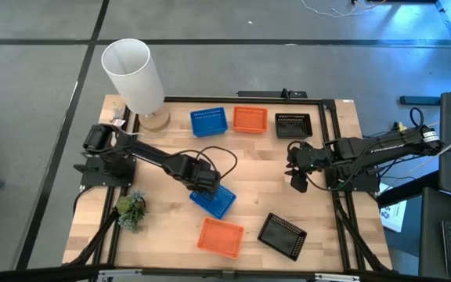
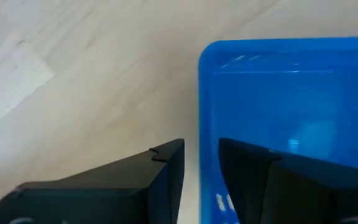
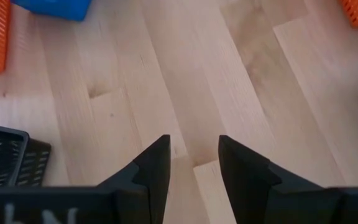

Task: Stack baskets by color
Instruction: Stack the blue bin on top of the stacked blue bins

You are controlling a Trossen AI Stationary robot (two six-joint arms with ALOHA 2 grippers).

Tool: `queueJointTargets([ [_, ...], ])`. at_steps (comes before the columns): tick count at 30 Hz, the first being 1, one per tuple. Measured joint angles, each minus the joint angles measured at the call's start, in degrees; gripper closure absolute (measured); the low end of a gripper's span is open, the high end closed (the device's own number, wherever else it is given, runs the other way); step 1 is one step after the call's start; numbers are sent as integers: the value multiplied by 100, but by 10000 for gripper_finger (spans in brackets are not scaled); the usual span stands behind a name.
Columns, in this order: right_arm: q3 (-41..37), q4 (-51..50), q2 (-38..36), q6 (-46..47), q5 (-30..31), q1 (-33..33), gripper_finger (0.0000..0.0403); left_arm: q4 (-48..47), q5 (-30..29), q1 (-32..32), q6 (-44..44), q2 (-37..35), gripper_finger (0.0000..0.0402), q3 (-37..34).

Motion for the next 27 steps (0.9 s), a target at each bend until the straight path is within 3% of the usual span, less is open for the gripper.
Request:
queueJointTargets([
  [5,0,23,-1,-4,4,0,268,1,14,2,215,372,319,0],
  [9,0,44,-1,0,7,-1,268,23,86,41,300,446,383,0],
  [13,0,55,-1,-7,11,-1,268,6,-6,212,502,186,399,15],
  [18,0,69,1,-18,12,-1,268,-197,-959,557,850,-662,401,173],
  [23,0,81,-1,-22,13,0,268,-251,-2474,1002,843,-1689,401,328],
  [27,0,110,-1,-32,14,-1,268,-228,-3020,1583,818,-2237,401,398],
])
